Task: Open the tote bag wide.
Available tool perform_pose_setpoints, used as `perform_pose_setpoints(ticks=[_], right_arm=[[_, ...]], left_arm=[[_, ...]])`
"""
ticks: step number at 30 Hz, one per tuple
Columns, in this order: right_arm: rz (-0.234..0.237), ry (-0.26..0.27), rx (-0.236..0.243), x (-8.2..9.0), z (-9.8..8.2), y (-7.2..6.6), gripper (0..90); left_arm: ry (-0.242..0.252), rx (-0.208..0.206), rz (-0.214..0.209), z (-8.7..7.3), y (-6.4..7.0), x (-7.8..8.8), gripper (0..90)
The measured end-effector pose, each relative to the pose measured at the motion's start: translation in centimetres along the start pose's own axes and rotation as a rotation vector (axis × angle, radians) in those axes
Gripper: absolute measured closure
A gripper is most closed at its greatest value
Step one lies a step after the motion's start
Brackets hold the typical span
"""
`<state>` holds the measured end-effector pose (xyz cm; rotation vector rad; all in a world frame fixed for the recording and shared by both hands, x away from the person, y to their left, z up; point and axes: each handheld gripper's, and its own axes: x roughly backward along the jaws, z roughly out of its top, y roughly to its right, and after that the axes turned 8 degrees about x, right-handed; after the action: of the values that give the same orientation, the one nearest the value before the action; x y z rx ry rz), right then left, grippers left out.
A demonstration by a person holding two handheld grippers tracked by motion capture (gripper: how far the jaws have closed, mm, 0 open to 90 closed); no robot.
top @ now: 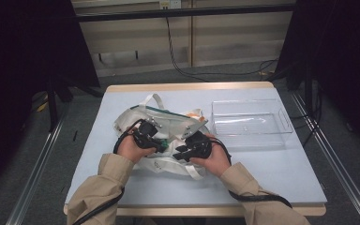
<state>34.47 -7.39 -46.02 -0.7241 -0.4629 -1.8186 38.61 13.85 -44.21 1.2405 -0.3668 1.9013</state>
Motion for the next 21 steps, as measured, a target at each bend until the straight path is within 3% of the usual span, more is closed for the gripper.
perform_pose_setpoints(ticks=[2, 4, 5, 6, 9, 11, 13, 14, 15, 16, 17, 18, 19, 21], right_arm=[[0.001, -0.001, 0.006, -0.1, 0.0, 0.0, 67.1], [-0.003, -0.002, -0.003, -0.1, 0.1, -0.1, 66.9], [-0.003, -0.001, 0.005, -0.1, 0.1, 0.0, 66.8], [-0.002, -0.003, 0.0, -0.1, 0.1, -0.1, 66.8], [-0.001, -0.005, -0.002, -0.1, 0.1, -0.1, 67.2], [0.003, -0.008, 0.01, -0.2, 0.0, 0.0, 68.2], [0.001, -0.008, 0.017, -0.3, 0.0, 0.1, 68.8], [0.002, -0.013, 0.012, -0.4, 0.1, 0.0, 68.8], [0.0, -0.011, 0.014, -0.4, 0.1, 0.0, 68.7], [-0.001, -0.01, 0.008, -0.4, 0.1, 0.0, 68.6], [0.002, -0.004, 0.011, -0.3, 0.0, 0.1, 68.4], [0.003, -0.004, 0.0, -0.2, 0.0, 0.0, 68.4], [-0.001, 0.0, 0.009, -0.2, 0.0, 0.1, 68.3], [-0.003, -0.001, -0.003, 0.0, -0.1, 0.0, 67.7]], left_arm=[[-0.001, 0.03, 0.011, 0.0, -0.2, -0.1, 81.4], [-0.007, 0.031, 0.072, 0.1, -0.3, -0.2, 90.0], [0.01, 0.083, 0.057, 0.1, -0.2, -0.5, 90.0], [-0.01, 0.068, 0.049, 0.2, -0.4, -0.2, 90.0], [0.065, 0.103, -0.031, 0.7, -0.5, 1.2, 90.0], [0.105, 0.114, -0.029, 1.4, -0.1, 2.4, 90.0], [0.129, 0.102, -0.04, 2.2, 0.2, 3.5, 90.0], [0.148, 0.109, -0.059, 2.6, 0.5, 3.9, 90.0], [0.176, 0.121, -0.05, 2.8, 0.7, 4.0, 90.0], [0.155, 0.064, -0.009, 2.9, 0.5, 4.1, 90.0], [0.144, 0.093, -0.035, 2.9, 0.4, 3.8, 90.0], [0.14, 0.095, -0.051, 2.7, 0.3, 3.5, 90.0], [0.117, 0.064, -0.048, 2.4, 0.3, 3.1, 90.0], [0.111, 0.059, -0.06, 1.9, 0.2, 2.3, 90.0]])
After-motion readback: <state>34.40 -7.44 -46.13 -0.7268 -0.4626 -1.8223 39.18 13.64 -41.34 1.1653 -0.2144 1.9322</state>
